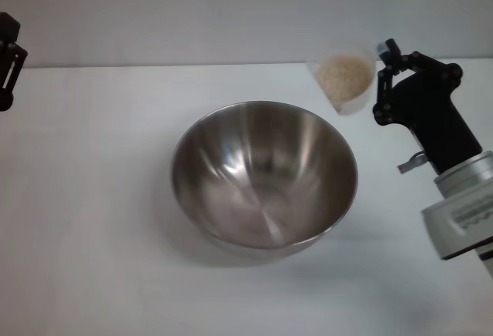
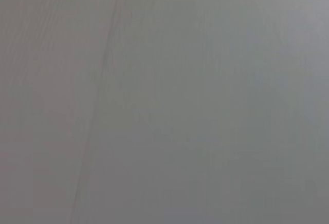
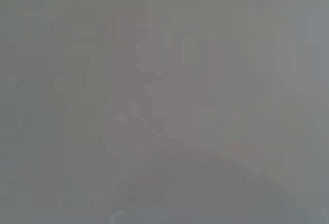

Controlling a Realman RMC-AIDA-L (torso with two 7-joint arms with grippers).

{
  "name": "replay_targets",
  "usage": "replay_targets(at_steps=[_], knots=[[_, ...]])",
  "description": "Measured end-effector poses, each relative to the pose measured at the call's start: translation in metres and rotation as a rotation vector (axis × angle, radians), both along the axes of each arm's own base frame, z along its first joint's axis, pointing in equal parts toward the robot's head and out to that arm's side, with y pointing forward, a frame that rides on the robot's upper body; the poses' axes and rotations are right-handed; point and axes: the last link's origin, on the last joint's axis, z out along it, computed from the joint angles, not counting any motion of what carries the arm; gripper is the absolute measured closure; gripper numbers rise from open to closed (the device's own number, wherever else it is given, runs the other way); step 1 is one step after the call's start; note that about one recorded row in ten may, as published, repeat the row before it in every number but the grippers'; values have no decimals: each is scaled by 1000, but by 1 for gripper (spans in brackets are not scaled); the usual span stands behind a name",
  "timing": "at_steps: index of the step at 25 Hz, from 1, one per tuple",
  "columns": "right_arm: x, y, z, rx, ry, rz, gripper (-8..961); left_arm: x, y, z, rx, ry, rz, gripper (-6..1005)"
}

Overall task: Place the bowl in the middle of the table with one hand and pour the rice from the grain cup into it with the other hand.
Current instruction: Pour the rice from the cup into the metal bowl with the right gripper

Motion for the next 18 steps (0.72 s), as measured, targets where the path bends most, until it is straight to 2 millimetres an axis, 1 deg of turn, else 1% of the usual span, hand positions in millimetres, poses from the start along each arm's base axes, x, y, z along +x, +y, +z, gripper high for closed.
replay_targets(at_steps=[4,5,6,9,18], knots=[[-5,-1,-4,47,-108,20,947,1,0,-1,-2,-1,-3,188],[-7,-1,-6,71,-159,28,947,1,0,-1,-3,-1,-4,188],[-7,-1,-6,71,-159,28,947,1,0,-1,-3,-1,-4,188],[-11,-3,-9,99,-236,51,947,2,0,-2,-7,-2,-7,188],[-22,-10,-20,226,-523,136,948,3,-1,-4,-17,-11,-12,189]])
